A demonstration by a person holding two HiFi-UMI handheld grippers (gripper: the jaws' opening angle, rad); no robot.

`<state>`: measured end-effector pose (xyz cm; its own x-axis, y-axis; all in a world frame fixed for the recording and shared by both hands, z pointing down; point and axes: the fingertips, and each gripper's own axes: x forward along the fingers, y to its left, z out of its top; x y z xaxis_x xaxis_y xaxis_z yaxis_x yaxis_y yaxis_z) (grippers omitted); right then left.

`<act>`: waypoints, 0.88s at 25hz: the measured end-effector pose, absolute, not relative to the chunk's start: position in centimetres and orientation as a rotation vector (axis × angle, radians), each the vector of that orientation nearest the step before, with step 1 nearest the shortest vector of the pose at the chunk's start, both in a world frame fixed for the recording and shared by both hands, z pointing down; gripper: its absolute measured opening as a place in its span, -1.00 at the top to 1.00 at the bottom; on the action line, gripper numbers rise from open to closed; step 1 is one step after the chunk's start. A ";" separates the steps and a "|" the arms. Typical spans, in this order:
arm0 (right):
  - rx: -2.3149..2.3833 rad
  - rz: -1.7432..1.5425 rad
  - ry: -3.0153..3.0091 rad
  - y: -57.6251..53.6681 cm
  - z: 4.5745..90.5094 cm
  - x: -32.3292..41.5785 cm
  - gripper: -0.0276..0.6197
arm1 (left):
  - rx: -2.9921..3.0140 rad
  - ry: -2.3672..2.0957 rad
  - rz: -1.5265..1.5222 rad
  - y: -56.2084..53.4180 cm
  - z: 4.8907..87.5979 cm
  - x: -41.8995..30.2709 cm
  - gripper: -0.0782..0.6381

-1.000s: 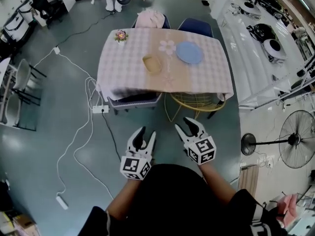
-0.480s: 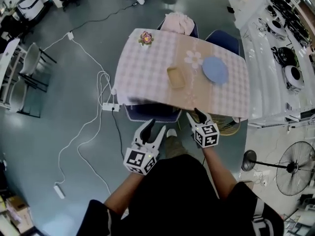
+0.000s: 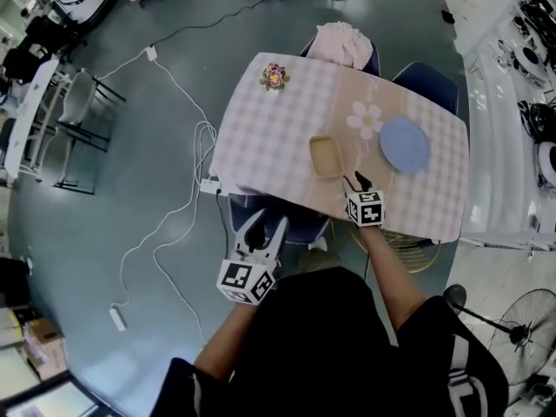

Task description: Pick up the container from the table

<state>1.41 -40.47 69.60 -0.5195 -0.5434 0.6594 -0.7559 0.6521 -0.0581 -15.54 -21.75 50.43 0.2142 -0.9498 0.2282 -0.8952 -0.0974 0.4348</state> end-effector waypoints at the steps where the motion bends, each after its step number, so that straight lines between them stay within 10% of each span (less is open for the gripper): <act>1: 0.988 0.471 -2.245 -41.5 70.8 1.3 0.48 | 2.005 -1.714 -0.140 -22.7 50.6 -15.2 0.34; 15: 0.898 0.700 -2.071 -47.3 84.5 0.8 0.50 | 1.826 -1.784 -0.076 -27.5 53.6 -12.9 0.34; 22: 0.874 0.646 -2.103 -47.8 84.7 0.0 0.87 | 1.840 -1.781 -0.009 -27.6 54.1 -12.8 0.34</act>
